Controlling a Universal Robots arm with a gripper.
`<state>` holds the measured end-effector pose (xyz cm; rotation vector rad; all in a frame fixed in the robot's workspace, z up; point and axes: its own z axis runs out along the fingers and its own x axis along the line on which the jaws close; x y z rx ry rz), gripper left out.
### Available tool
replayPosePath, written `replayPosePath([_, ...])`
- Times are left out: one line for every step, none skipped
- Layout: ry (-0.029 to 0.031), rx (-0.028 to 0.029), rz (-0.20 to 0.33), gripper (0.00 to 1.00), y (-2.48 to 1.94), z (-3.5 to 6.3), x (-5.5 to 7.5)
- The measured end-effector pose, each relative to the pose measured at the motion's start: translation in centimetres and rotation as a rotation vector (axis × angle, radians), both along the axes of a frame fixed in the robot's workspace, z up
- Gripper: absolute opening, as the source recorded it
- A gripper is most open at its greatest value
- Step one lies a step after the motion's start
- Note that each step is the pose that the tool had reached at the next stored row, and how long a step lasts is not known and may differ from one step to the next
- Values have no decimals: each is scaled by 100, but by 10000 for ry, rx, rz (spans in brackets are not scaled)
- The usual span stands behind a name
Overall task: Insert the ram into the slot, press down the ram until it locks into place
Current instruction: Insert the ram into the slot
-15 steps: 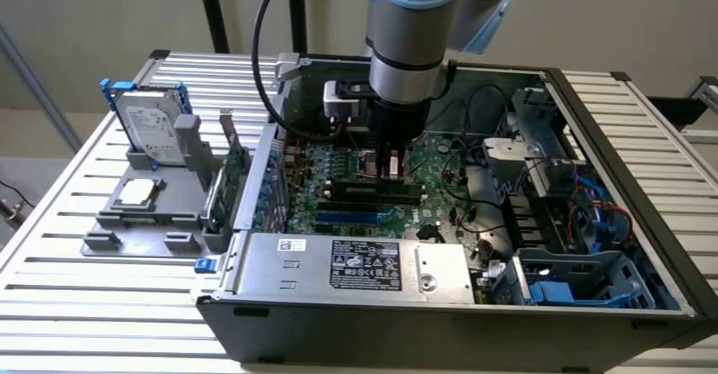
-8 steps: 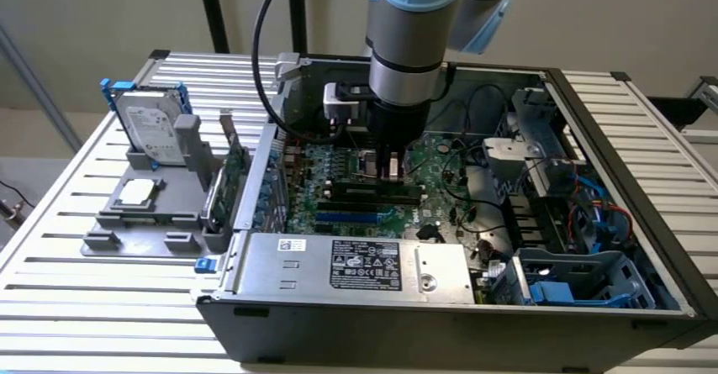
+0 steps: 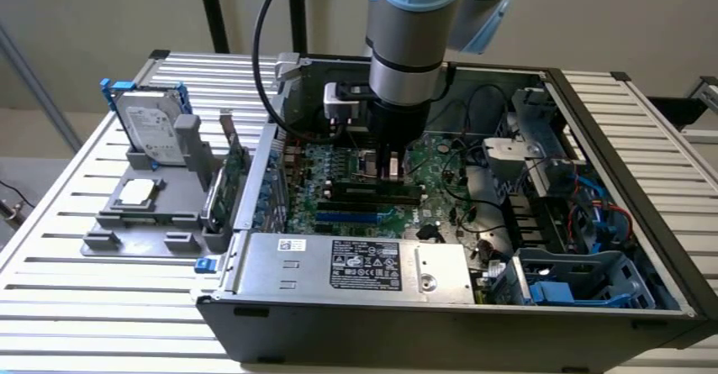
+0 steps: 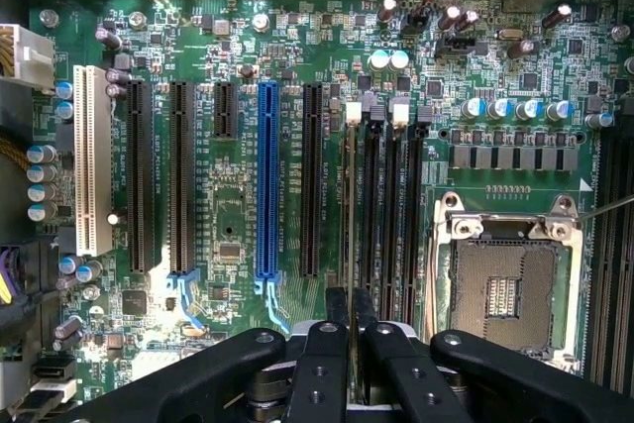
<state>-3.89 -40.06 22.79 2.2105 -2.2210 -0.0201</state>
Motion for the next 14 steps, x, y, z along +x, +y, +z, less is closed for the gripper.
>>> replayPosePath([0, 0, -2, 13, 1, 0, 1])
replayPosePath([-1, 0, -3, 13, 1, 0, 1])
replayPosePath([-1, 0, -4, 13, 2, 0, 1])
replayPosePath([-1, 1, -5, 13, 2, 0, 2])
replayPosePath([-1, 1, -5, 13, 3, -1, 2])
replayPosePath([-1, 1, -5, 13, 3, -2, 2])
replayPosePath([-1, 1, -7, 13, 4, -2, 1])
replayPosePath([-2, 1, -7, 13, 5, -3, 1])
replayPosePath([-2, 1, -8, 13, 6, -3, 0])
replayPosePath([-3, 0, -8, 13, 6, -3, -2])
replayPosePath([-3, 1, -9, 13, 8, -4, -4])
replayPosePath([-1, 1, -11, 13, 9, -4, -8])
replayPosePath([-1, 1, -15, 13, 9, -4, -12])
replayPosePath([-1, 1, -20, 13, 10, -4, -14])
